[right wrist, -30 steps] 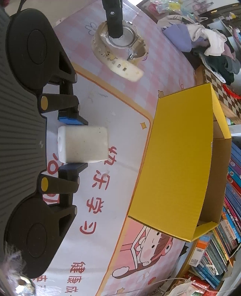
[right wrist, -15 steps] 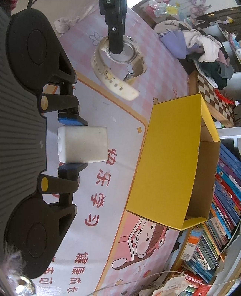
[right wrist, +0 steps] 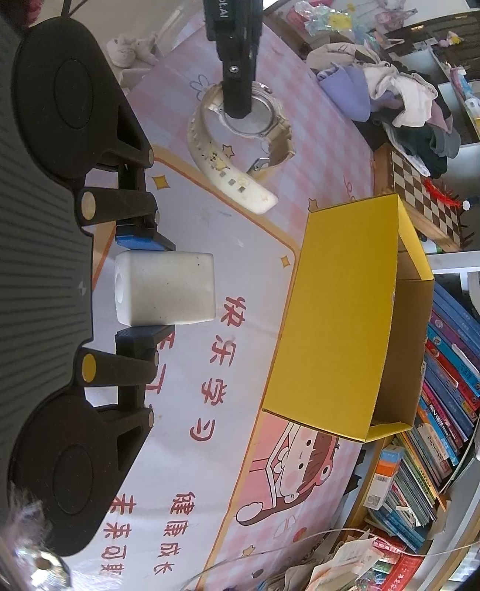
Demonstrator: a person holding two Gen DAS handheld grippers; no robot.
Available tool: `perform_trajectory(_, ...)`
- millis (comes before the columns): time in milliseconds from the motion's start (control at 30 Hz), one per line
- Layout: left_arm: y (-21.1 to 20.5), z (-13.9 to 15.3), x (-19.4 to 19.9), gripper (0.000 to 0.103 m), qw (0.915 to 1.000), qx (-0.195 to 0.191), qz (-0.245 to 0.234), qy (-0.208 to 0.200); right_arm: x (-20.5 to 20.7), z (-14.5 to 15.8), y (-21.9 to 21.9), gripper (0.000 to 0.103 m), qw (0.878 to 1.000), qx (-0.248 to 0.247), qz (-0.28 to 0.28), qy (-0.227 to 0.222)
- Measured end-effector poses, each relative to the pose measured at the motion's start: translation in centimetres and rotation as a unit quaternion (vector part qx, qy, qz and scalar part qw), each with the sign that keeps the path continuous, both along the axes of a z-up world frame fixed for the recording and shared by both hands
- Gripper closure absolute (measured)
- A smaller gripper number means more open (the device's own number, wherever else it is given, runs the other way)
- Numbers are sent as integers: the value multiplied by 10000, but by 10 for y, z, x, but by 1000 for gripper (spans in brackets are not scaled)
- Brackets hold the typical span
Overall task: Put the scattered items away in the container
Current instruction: 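Carry the watch and charger block over the yellow box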
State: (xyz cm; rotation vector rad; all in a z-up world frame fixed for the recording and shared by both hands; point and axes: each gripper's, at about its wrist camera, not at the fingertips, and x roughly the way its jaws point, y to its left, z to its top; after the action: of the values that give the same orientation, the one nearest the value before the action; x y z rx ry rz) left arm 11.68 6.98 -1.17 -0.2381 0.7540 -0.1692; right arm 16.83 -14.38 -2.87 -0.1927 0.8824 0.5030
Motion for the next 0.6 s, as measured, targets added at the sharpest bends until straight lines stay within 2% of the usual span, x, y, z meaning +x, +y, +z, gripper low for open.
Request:
perform_trajectory(267,-2,27,11,86,9983,313,-339,-368,4,18,-9,67,9999,20,-23,-99)
perform_trajectory(600,-7,69,51,86,9906,644,-680,-995,36,73,-12,67,9971,74,156,-745)
